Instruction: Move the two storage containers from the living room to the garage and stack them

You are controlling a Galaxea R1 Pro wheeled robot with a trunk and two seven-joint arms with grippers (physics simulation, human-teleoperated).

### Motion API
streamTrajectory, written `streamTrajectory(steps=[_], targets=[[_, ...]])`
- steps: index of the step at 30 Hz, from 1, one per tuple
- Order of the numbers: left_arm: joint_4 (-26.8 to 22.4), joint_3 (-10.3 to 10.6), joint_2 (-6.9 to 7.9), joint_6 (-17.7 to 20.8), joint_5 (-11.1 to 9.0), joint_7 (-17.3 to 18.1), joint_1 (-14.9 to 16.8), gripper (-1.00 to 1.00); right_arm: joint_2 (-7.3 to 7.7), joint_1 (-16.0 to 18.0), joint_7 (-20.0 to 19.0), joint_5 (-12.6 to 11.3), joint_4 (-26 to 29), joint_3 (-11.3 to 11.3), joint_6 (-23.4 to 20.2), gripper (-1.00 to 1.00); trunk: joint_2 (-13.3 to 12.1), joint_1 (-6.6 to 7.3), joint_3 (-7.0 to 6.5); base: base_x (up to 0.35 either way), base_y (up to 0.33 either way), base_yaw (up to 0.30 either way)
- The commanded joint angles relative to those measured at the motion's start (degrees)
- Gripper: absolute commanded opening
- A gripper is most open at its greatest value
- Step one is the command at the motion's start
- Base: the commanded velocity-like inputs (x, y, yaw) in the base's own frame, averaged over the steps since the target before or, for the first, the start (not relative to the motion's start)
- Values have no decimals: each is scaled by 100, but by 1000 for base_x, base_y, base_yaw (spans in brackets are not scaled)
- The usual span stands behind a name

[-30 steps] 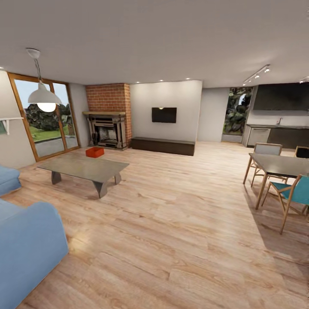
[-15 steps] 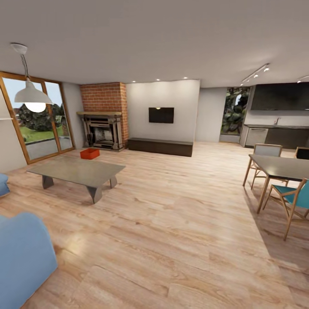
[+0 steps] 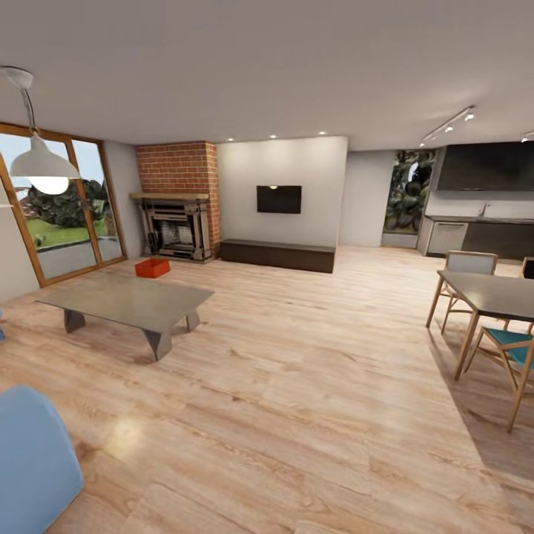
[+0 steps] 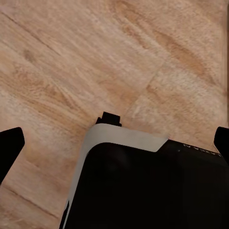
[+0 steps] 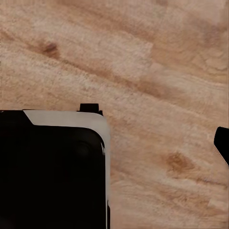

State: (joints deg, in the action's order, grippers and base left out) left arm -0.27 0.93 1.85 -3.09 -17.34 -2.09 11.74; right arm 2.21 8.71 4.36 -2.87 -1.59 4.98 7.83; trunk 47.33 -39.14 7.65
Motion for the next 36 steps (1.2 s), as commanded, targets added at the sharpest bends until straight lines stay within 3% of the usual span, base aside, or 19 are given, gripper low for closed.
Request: streamTrajectory(steps=[1,36], targets=[[2,12,-1,-16,-23,-10,4,100,-1,8,13,-30,-17,47,32,100,6,-4,9,324,0,0],[3,12,-1,11,-23,-9,4,100,-1,8,13,-30,-17,45,43,100,6,-4,9,324,0,0]])
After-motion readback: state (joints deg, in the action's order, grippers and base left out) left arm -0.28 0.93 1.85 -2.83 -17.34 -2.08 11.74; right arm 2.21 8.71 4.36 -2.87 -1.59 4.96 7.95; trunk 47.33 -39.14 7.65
